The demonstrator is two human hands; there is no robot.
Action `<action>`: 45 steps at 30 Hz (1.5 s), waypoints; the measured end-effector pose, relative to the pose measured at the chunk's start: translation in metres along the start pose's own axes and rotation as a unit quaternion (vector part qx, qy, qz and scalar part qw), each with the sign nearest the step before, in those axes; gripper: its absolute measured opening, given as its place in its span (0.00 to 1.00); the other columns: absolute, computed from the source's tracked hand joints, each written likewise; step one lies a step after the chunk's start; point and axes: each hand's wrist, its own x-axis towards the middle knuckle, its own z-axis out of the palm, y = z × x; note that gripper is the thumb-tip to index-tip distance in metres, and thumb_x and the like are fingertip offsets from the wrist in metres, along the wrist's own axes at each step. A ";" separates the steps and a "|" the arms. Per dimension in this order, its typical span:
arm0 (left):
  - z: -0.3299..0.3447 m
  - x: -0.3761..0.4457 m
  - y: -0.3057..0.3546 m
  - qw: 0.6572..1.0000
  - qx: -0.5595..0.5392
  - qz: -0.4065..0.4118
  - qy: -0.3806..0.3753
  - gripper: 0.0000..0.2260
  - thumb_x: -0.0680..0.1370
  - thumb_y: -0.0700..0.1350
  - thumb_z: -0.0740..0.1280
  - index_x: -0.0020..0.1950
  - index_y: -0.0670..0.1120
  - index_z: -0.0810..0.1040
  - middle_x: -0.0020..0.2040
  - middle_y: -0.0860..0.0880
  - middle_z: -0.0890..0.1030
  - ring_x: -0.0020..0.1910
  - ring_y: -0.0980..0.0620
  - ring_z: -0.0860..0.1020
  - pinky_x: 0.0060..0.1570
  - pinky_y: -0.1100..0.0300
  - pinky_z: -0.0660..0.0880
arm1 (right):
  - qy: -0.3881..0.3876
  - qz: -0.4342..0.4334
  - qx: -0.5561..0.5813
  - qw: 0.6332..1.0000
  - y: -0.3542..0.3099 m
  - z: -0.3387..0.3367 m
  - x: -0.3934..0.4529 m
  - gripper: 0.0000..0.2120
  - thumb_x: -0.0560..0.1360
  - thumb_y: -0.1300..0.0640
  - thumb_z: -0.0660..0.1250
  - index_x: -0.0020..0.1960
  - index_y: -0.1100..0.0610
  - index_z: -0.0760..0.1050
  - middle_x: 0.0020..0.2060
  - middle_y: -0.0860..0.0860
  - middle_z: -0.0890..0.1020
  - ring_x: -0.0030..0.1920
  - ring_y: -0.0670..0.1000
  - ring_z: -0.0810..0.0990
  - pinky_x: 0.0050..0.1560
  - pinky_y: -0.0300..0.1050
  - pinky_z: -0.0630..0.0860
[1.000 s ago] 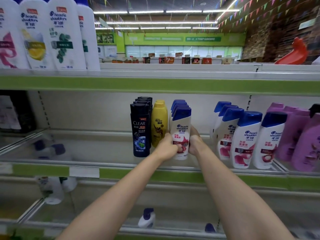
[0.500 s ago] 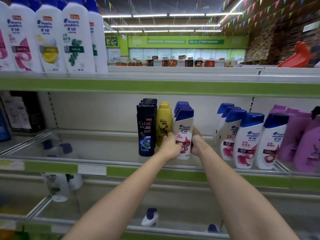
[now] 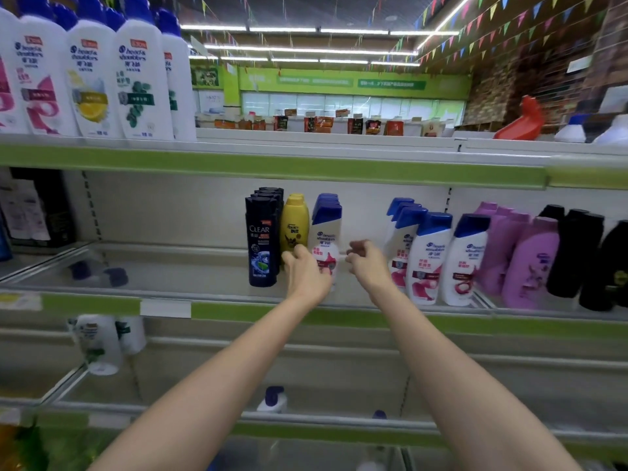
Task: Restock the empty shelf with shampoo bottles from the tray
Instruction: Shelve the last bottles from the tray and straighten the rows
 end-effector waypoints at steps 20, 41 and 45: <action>0.085 -0.030 0.086 0.987 -0.074 0.073 -0.120 0.40 0.70 0.49 0.74 0.74 0.40 0.53 0.72 0.40 0.61 0.69 0.43 0.66 0.67 0.51 0.65 | 0.149 0.044 -0.060 0.986 0.068 -0.168 -0.016 0.36 0.72 0.57 0.72 0.73 0.59 0.57 0.69 0.57 0.68 0.67 0.56 0.71 0.68 0.56 0.69; 0.133 -0.001 0.086 0.987 -0.087 0.069 -0.112 0.37 0.75 0.40 0.68 0.74 0.38 0.46 0.67 0.38 0.65 0.67 0.42 0.67 0.65 0.53 0.69 | 0.033 0.014 0.004 0.999 0.089 -0.186 0.014 0.24 0.73 0.58 0.70 0.64 0.58 0.65 0.57 0.52 0.78 0.54 0.53 0.79 0.55 0.52 0.76; 0.137 -0.002 0.089 0.989 -0.084 0.062 -0.103 0.41 0.74 0.43 0.70 0.75 0.37 0.44 0.68 0.38 0.63 0.68 0.43 0.65 0.64 0.54 0.68 | 0.025 0.016 0.018 0.999 0.090 -0.185 0.013 0.24 0.72 0.59 0.71 0.64 0.57 0.65 0.58 0.53 0.78 0.56 0.54 0.79 0.57 0.54 0.77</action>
